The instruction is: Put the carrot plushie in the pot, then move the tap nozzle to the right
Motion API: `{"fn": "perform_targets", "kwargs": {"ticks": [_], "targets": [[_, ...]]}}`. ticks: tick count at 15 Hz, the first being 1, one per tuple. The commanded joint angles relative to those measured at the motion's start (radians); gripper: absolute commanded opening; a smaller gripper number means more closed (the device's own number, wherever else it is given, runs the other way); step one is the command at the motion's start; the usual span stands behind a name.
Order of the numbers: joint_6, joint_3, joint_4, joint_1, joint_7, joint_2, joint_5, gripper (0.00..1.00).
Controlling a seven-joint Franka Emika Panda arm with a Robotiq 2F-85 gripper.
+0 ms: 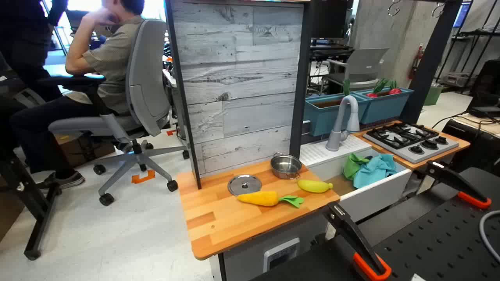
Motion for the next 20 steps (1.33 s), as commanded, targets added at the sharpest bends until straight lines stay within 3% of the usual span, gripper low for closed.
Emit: {"fn": "perform_targets", "kwargs": {"ticks": [1,8,13,16,20], "targets": [[-0.002,0.024,0.002,-0.026,-0.01,0.005,0.01,1.0],[0.056,0.054,0.022,0.0,0.044,0.06,0.092,1.0],[0.245,0.173,0.04,0.04,0.174,0.151,0.157,1.0],[0.399,0.273,0.079,0.069,0.286,0.256,0.103,1.0],[0.511,0.387,0.18,0.09,0.426,0.44,-0.12,1.0]]}}
